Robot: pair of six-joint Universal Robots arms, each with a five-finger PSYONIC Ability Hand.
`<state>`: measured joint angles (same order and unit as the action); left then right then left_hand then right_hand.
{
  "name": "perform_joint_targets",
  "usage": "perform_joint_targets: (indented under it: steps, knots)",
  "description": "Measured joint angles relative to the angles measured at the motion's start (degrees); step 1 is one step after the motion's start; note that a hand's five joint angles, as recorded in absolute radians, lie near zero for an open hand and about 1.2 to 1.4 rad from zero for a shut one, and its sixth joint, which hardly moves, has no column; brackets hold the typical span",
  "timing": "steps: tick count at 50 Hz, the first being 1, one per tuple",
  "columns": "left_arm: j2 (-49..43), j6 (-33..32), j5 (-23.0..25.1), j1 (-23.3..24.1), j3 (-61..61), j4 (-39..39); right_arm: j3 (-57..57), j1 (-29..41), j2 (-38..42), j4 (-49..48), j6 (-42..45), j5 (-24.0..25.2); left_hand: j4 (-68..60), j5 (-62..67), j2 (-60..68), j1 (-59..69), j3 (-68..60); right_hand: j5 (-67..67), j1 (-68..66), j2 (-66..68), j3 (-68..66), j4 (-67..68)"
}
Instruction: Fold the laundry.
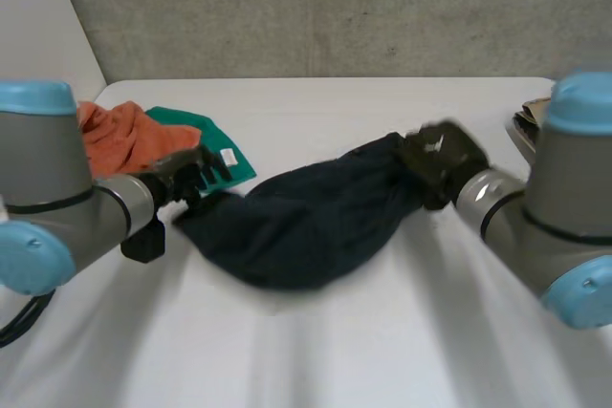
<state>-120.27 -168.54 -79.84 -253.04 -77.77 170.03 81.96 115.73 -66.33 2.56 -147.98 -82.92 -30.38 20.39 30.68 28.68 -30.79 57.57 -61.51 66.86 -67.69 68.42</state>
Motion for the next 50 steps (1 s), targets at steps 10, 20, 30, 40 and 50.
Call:
perform_joint_targets:
  steps: [10,20,30,40,50]
  knots:
    - [-0.71,-5.15,-4.46,-2.63,1.47,-1.95,1.91,0.45,5.95,-1.12,1.3,-3.7,8.2,-9.01,-8.07,-5.39,8.24,0.32,0.0,0.0,-0.25,0.0]
    - [18.55,-16.87,2.01,-2.04,-10.89,1.84,2.66,1.92,4.84,-3.99,1.4,-4.67,8.14,-7.32,-8.06,-5.53,8.11,0.33,0.0,0.0,-0.25,0.01]
    - [28.43,-33.84,1.84,4.56,-22.51,6.1,1.7,2.98,5.69,-4.23,0.74,-5.18,6.85,-7.11,-6.87,-5.26,6.8,0.34,0.0,0.0,-0.26,0.01]
    - [24.33,-36.96,0.59,11.73,-23.42,6.71,1.23,3.4,5.92,-4.12,0.52,-6.17,6.85,-7.16,-6.87,-5.26,6.8,0.34,0.0,0.0,-0.25,0.01]
    - [10.4,-39.32,-4.34,13.45,-19.96,10.76,1.99,2.84,5.29,-3.66,-0.62,-6.5,4.12,-4.01,-4.74,-2.55,4.71,0.34,0.0,0.0,-0.25,0.01]
